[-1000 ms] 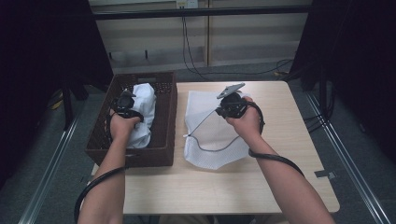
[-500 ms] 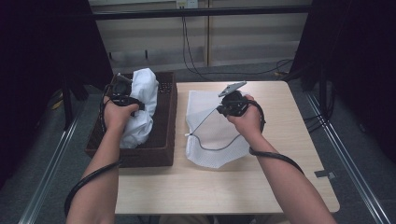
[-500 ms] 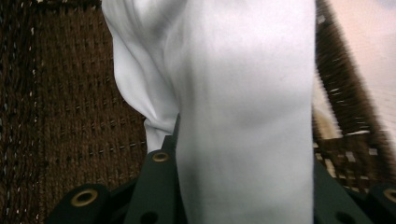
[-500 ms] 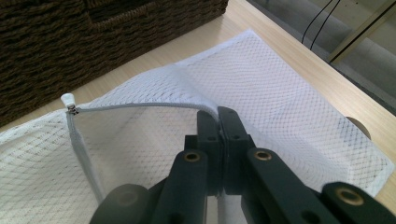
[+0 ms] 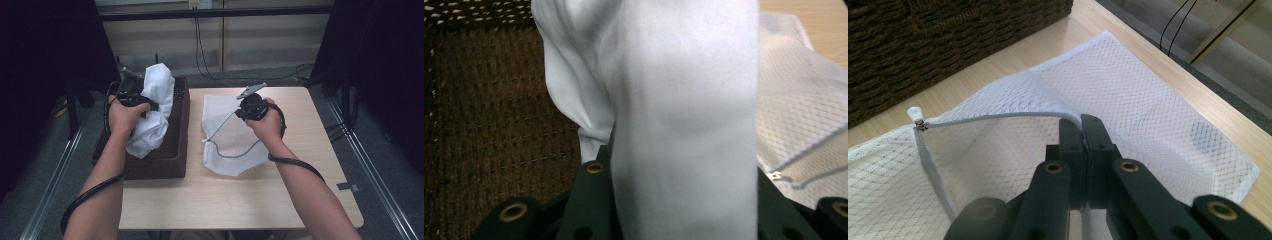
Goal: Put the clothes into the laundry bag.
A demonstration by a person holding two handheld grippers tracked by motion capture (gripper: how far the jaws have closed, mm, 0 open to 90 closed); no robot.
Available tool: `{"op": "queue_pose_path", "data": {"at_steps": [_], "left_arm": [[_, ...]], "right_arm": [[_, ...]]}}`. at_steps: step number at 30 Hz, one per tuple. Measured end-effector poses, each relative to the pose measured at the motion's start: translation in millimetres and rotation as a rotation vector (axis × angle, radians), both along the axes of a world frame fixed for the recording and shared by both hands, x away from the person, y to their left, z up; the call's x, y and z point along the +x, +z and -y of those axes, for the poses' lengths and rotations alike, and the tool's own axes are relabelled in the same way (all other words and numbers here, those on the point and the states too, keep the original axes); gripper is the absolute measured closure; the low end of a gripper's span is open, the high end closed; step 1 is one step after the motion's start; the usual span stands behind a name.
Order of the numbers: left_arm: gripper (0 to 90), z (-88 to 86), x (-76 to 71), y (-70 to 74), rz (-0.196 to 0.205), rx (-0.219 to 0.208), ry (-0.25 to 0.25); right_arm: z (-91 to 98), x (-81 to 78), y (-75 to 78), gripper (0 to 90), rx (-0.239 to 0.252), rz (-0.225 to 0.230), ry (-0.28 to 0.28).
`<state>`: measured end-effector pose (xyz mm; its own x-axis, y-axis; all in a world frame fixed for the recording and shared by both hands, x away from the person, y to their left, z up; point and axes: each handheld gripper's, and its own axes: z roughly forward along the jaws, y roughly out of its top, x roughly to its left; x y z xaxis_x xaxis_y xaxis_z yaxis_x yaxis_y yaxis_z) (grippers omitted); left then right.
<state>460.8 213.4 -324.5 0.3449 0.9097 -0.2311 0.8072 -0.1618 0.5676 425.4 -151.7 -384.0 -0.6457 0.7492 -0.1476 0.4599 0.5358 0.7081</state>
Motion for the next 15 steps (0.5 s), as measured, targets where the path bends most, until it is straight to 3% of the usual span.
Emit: {"op": "queue_pose_path", "data": {"at_steps": [7,10,15], "left_arm": [[69.3,14.6,-1.9,18.2,0.005,-0.033,-0.042],[69.3,20.4,-3.3,23.4,0.014,-0.027,-0.054],[69.3,33.2,-7.3,29.9,0.021,-0.045,-0.106]], "right_arm": [[8.8,4.8,3.1,89.1,-0.005,0.007,-0.015],[11.2,6.0,3.7,89.2,-0.005,0.012,-0.021],[19.2,8.6,6.5,89.2,-0.012,0.011,-0.046]]}}
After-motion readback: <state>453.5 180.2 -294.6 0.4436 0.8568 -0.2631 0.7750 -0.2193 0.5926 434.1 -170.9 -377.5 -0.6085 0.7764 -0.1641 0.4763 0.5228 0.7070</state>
